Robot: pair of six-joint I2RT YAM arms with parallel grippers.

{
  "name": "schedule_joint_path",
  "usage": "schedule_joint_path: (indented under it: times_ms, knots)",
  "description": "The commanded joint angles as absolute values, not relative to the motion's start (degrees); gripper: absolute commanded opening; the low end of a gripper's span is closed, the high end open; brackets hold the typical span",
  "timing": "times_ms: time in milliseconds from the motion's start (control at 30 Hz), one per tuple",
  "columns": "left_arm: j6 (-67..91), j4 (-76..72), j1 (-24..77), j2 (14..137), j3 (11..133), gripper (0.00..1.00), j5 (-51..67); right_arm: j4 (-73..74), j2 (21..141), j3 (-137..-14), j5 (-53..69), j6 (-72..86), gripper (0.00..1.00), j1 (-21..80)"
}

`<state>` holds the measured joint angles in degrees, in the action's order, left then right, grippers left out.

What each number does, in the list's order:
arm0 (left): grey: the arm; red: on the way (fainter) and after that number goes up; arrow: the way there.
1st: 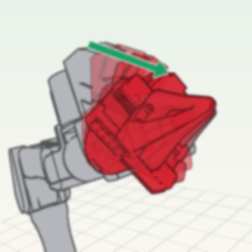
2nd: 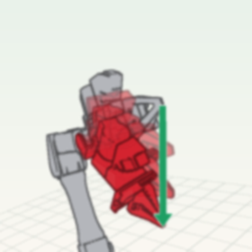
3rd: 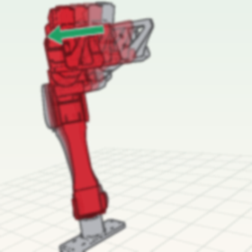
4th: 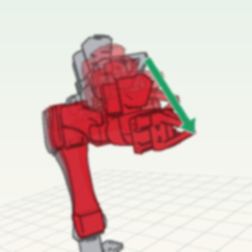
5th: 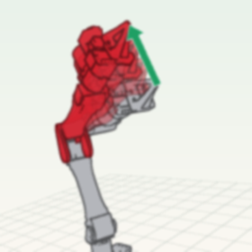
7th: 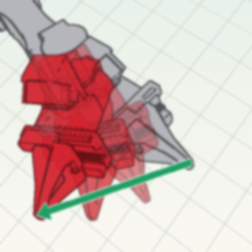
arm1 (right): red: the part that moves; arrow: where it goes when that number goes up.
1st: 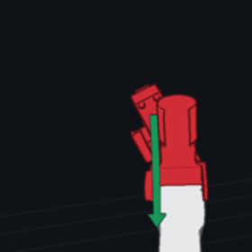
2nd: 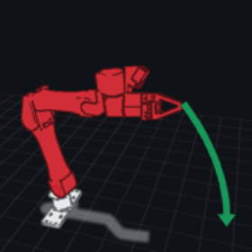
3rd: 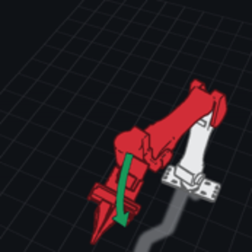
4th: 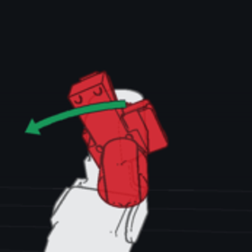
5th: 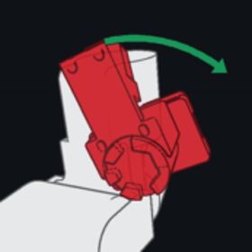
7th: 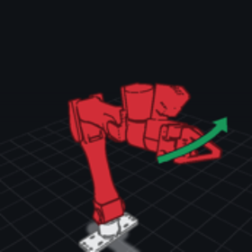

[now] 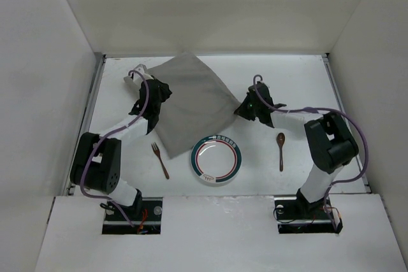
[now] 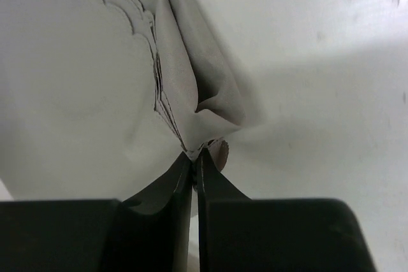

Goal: Set the dinner table for one person

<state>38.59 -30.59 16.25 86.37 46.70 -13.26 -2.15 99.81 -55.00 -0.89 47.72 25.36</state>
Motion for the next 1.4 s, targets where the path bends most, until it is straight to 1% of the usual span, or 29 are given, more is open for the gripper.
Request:
schedule_joint_path:
  times_ms: [0, 133, 233, 267, 300, 367, 400, 433, 500, 533, 667, 800, 833, 933, 967, 1100, 1200, 1300, 1333, 1367]
  knots:
    - [38.8, -35.2, 17.1, 86.9, 46.0, 0.00, -11.6, -6.3, 101.5, -62.0, -2.8, 48.3, 0.08, 22.2]
    - [39.5, -30.8, 18.0, 85.6, 47.0, 0.01, -14.2, -3.8, 104.4, -70.0, -6.0, 46.6, 0.06, 16.6]
    - [39.6, -26.9, 18.4, 83.7, 47.1, 0.03, -15.2, 0.7, 109.0, -78.8, -9.6, 44.0, 0.09, 12.2]
    - [39.6, -25.9, 18.7, 83.0, 46.7, 0.03, -16.3, 1.8, 110.5, -81.6, -11.3, 43.3, 0.13, 11.1]
    - [39.5, -25.3, 18.9, 82.6, 46.3, 0.04, -17.4, 2.6, 111.9, -84.2, -13.0, 42.7, 0.22, 10.2]
    - [39.0, -23.8, 19.6, 81.9, 45.3, 0.06, -21.0, 3.9, 112.9, -87.3, -14.6, 41.0, 0.47, 9.8]
    - [38.8, -23.2, 19.8, 81.7, 44.9, 0.09, -22.3, 4.1, 112.1, -87.3, -14.9, 40.1, 0.55, 9.8]
    - [38.6, -22.7, 19.8, 81.7, 44.5, 0.14, -24.0, 3.7, 110.8, -86.1, -15.5, 39.0, 0.60, 10.1]
    - [38.8, -22.1, 19.1, 82.5, 44.0, 0.19, -25.9, 2.5, 107.7, -82.1, -16.2, 37.8, 0.63, 12.5]
    - [38.9, -21.9, 18.9, 83.4, 44.2, 0.24, -26.5, 1.4, 106.2, -79.6, -16.4, 37.5, 0.63, 13.5]
    - [40.8, -22.2, 17.4, 88.0, 46.2, 0.49, -28.3, -1.4, 101.3, -69.2, -15.2, 38.4, 0.63, 16.9]
    - [43.3, -22.8, 14.6, 94.3, 49.0, 0.65, -27.0, -2.0, 96.9, -60.1, -14.1, 40.1, 0.63, 19.7]
    - [44.0, -22.9, 14.0, 95.3, 49.4, 0.66, -26.3, -2.3, 95.6, -58.1, -14.1, 40.2, 0.63, 20.5]
    - [45.7, -24.0, 11.9, 98.3, 50.4, 0.66, -24.2, -2.8, 91.8, -52.5, -15.0, 40.6, 0.64, 22.1]
    - [45.8, -24.3, 11.4, 99.2, 50.9, 0.65, -23.8, -3.2, 90.7, -50.7, -15.0, 40.8, 0.64, 22.3]
    - [45.8, -24.2, 9.9, 101.6, 51.9, 0.55, -23.8, -5.4, 90.6, -47.1, -11.8, 42.3, 0.64, 22.3]
    - [46.0, -23.7, 9.0, 103.3, 53.1, 0.48, -23.9, -7.8, 92.4, -46.6, -6.5, 44.4, 0.62, 22.3]
    - [46.1, -23.7, 8.7, 104.6, 54.0, 0.41, -23.6, -10.5, 93.4, -46.2, -3.9, 45.5, 0.59, 22.3]
    - [46.1, -23.6, 8.7, 105.1, 54.1, 0.37, -23.6, -10.8, 93.9, -46.4, -3.3, 45.8, 0.57, 22.3]
    - [46.1, -23.5, 8.6, 105.5, 54.1, 0.32, -23.4, -11.0, 94.4, -46.8, -2.8, 46.0, 0.53, 22.3]
